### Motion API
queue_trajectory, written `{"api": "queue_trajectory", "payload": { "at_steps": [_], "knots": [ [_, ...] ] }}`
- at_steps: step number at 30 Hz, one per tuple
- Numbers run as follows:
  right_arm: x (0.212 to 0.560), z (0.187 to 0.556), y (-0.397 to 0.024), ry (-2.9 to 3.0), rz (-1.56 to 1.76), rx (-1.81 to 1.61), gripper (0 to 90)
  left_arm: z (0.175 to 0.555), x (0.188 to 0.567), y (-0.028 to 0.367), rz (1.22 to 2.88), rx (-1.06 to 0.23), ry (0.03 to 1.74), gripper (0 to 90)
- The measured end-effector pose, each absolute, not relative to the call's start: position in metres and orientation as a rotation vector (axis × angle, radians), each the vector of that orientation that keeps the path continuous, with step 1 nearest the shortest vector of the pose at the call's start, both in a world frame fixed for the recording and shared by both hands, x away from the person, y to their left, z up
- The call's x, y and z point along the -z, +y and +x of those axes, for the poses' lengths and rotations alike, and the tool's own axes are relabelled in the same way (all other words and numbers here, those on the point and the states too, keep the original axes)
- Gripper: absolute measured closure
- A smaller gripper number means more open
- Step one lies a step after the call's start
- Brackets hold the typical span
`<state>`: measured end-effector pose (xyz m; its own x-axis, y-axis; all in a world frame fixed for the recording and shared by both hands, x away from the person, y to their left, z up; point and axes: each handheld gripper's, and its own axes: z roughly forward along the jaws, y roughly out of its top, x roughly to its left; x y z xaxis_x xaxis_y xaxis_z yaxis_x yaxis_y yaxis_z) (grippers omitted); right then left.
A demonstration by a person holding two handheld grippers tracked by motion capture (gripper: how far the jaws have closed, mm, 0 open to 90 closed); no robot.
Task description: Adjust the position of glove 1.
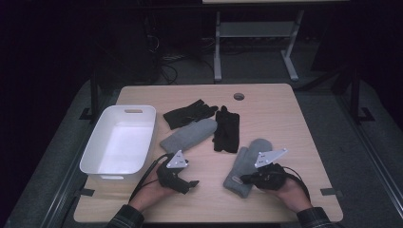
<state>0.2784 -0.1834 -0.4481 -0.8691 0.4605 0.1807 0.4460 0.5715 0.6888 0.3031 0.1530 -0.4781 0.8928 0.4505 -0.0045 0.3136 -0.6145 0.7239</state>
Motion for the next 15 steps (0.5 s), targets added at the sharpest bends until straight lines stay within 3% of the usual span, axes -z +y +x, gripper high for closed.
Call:
{"api": "queue_trajectory", "payload": {
  "at_steps": [15],
  "knots": [
    [0.449, 0.277, -0.141, 2.832, 0.662, -1.237, 90.0, 0.303, 0.478, 0.153, 2.283, -0.228, 0.548, 12.4]
  ]
}}
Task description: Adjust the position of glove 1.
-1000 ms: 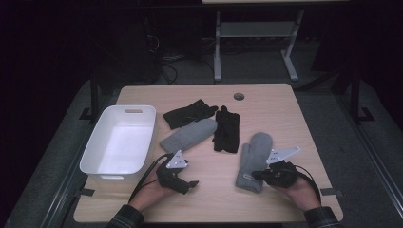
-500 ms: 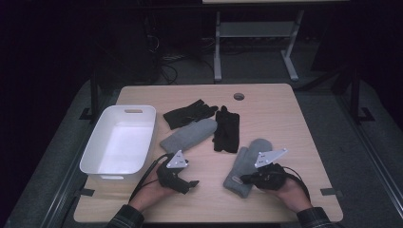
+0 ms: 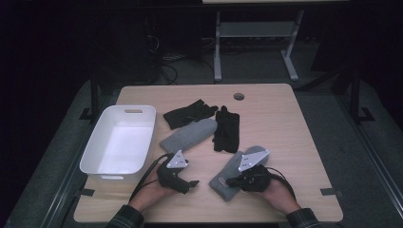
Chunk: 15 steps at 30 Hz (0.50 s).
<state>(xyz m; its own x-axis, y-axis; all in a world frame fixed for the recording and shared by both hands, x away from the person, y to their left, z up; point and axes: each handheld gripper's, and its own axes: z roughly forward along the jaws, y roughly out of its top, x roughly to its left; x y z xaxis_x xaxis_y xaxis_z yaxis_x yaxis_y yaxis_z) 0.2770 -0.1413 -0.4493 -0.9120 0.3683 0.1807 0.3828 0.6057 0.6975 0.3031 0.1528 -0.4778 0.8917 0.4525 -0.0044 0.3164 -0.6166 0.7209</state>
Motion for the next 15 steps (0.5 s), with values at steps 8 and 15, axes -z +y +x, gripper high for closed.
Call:
{"api": "queue_trajectory", "payload": {
  "at_steps": [8, 15],
  "knots": [
    [0.4508, 0.2762, -0.1354, -2.790, -0.622, 1.228, 90.0, 0.3031, 0.4780, 0.1522, 2.276, -0.225, 0.554, 12.4],
    [0.4505, 0.2738, -0.1335, -2.786, -0.622, 1.224, 90.0, 0.3031, 0.4777, 0.1526, 2.283, -0.229, 0.550, 12.4]
  ]
}}
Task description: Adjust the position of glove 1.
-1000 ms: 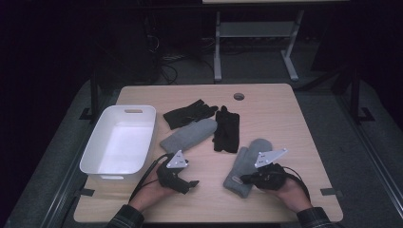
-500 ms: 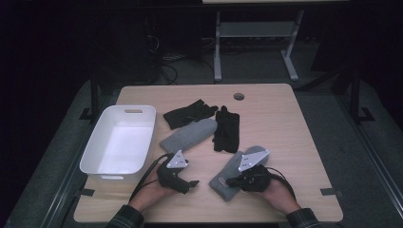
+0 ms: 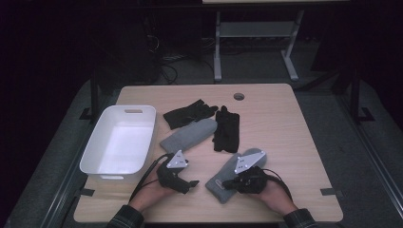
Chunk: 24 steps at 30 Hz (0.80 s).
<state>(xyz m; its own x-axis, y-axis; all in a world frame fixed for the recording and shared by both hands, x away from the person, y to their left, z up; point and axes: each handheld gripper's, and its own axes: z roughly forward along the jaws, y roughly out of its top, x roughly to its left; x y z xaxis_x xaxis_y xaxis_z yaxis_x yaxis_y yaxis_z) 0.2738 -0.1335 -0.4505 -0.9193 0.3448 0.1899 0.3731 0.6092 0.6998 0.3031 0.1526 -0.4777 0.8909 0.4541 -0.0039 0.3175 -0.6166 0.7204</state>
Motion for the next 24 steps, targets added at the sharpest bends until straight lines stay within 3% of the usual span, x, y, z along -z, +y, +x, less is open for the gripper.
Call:
{"api": "queue_trajectory", "payload": {
  "at_steps": [8, 15, 24],
  "knots": [
    [0.439, 0.281, -0.163, -2.774, -0.742, 1.345, 74.0, 0.303, 0.478, 0.152, 2.274, -0.226, 0.557, 12.3],
    [0.438, 0.291, -0.201, -2.818, -0.982, 1.356, 46.7, 0.303, 0.478, 0.152, 2.274, -0.226, 0.556, 12.3],
    [0.451, 0.302, -0.256, -2.853, -1.253, 1.320, 26.0, 0.303, 0.478, 0.152, 2.276, -0.228, 0.553, 12.3]
  ]
}}
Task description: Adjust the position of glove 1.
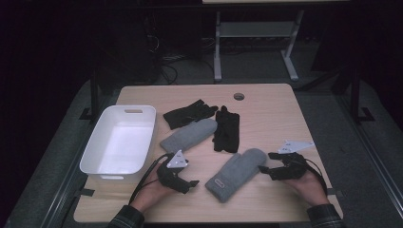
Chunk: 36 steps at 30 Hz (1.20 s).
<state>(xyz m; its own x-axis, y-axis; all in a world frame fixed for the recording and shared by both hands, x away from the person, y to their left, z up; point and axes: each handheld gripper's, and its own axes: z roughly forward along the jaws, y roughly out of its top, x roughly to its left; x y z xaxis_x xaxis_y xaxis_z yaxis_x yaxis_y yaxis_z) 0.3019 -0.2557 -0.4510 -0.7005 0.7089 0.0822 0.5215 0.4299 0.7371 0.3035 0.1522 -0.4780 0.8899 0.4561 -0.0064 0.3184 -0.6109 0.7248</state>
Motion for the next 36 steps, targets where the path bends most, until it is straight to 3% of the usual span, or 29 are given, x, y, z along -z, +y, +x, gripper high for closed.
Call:
{"api": "queue_trajectory", "payload": {
  "at_steps": [6, 16, 27, 36],
  "knots": [
    [0.469, 0.309, -0.283, 2.372, 1.195, -1.071, 14.3, 0.304, 0.478, 0.152, 2.278, -0.231, 0.567, 13.0],
    [0.483, 0.315, -0.288, 2.328, 1.227, -0.989, 4.6, 0.311, 0.465, 0.148, 2.309, -0.230, 0.609, 13.3],
    [0.484, 0.315, -0.288, 2.329, 1.229, -0.991, 4.3, 0.329, 0.438, 0.138, 2.277, -0.297, 0.664, 14.4],
    [0.484, 0.314, -0.288, 2.326, 1.234, -0.990, 4.3, 0.359, 0.426, 0.130, 2.249, -0.393, 0.763, 31.0]
  ]
}}
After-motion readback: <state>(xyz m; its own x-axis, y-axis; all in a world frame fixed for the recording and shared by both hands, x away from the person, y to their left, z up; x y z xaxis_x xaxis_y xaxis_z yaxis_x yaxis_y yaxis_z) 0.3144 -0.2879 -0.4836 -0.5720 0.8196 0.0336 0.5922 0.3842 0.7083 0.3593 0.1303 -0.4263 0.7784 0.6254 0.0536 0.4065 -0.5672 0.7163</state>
